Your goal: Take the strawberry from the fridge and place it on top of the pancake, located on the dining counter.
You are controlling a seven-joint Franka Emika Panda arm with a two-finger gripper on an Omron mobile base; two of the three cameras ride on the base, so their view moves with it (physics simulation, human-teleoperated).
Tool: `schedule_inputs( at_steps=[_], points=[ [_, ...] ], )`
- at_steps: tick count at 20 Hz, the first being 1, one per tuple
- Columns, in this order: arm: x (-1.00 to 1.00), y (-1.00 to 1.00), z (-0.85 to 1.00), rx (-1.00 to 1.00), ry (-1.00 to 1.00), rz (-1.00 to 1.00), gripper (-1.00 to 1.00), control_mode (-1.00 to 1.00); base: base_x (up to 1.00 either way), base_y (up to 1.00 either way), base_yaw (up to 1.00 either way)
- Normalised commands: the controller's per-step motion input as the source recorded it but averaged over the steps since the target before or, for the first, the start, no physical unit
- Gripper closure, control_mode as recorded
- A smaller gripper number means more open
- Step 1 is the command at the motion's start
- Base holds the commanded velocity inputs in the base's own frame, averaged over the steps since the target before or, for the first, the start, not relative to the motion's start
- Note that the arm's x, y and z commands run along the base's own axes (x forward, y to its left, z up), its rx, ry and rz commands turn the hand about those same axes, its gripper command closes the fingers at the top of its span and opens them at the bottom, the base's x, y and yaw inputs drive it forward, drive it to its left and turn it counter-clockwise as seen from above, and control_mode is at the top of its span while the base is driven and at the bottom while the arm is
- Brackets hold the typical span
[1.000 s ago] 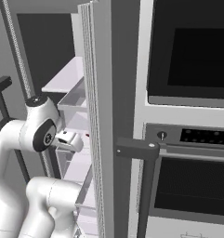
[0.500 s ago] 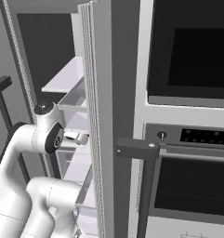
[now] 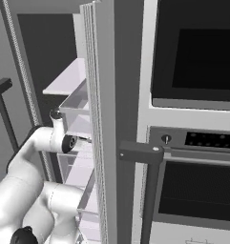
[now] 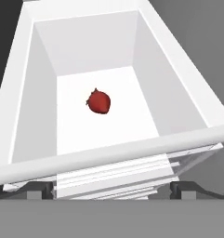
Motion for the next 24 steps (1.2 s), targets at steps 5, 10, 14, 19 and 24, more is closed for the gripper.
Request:
schedule_inputs(
  at_steps=[5, 10, 14, 19, 24],
  points=[
    [0.51, -0.08, -0.05, 0.00, 0.13, -0.02, -1.00, -1.00, 0.00, 0.00, 0.00],
    [0.12, 0.00, -0.23, 0.00, 0.00, 0.00, -1.00, -1.00, 0.00, 0.00, 0.00],
    [0.03, 0.01, -0.14, 0.00, 0.00, 0.00, -1.00, -1.00, 0.00, 0.00, 0.00],
    [0.10, 0.04, -0.01, 0.00, 0.01, 0.01, -1.00, -1.00, 0.00, 0.00, 0.00],
    [0.21, 0.00, -0.10, 0.00, 0.00, 0.06, -1.00, -1.00, 0.00, 0.00, 0.00]
  ],
)
